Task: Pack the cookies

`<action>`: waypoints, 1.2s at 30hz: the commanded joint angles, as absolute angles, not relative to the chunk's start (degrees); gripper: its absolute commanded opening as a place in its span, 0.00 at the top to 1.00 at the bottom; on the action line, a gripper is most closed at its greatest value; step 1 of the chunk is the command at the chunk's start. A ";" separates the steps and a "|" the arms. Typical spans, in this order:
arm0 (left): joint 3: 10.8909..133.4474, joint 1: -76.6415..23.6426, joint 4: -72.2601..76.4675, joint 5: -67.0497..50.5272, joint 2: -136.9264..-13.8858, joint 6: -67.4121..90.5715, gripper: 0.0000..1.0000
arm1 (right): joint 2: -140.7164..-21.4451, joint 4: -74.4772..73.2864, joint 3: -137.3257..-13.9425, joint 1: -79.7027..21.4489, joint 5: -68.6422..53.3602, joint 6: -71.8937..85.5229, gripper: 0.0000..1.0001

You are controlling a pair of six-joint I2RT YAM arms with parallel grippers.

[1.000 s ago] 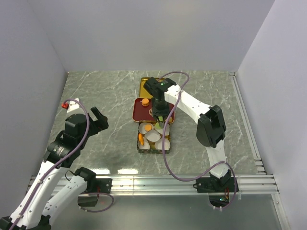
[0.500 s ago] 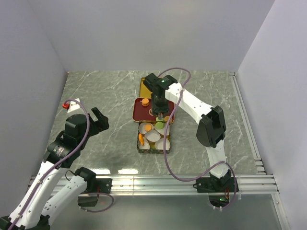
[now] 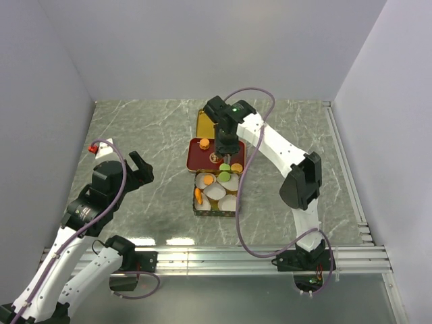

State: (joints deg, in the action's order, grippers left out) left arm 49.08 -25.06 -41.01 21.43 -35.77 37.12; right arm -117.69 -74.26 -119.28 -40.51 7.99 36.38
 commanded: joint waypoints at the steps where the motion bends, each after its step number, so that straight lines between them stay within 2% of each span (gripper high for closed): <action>1: 49.31 -25.40 -39.73 22.94 -35.33 37.27 0.06 | -111.19 -75.15 -122.70 -40.43 9.32 36.74 0.59; 14: 48.52 -25.49 -38.50 21.88 -34.01 36.47 0.00 | -96.18 -74.53 -115.06 -40.52 7.74 37.26 0.61; 26: 48.25 -25.66 -38.23 21.80 -35.42 36.47 0.01 | -75.00 -64.26 -90.37 -43.14 0.18 41.04 0.61; 36: 48.25 -25.75 -38.23 21.45 -35.51 36.47 0.01 | -69.26 -56.69 -79.38 -52.55 -2.90 44.73 0.63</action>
